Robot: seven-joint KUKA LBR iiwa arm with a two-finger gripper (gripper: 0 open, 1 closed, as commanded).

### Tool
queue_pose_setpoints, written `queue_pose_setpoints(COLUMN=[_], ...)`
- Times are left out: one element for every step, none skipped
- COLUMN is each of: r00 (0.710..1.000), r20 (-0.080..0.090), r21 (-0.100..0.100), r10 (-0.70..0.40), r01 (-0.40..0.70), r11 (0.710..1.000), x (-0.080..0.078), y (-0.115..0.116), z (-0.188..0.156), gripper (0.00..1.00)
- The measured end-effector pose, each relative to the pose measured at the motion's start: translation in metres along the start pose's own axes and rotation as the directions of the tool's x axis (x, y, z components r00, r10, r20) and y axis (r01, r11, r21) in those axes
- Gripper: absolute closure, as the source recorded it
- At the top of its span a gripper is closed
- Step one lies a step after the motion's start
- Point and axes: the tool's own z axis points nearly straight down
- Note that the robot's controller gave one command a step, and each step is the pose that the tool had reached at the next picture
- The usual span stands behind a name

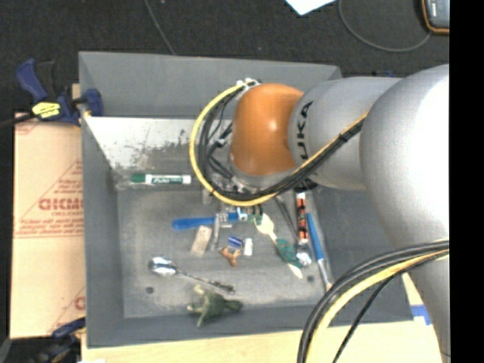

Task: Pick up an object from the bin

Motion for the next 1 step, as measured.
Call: queue_pose_setpoints(r00=[0.997], r20=[0.03], r21=[-0.002], r10=[-0.067], r01=[0.067], r11=[0.998], x=[-0.005], y=[-0.004], z=[0.0291], gripper=[0.0])
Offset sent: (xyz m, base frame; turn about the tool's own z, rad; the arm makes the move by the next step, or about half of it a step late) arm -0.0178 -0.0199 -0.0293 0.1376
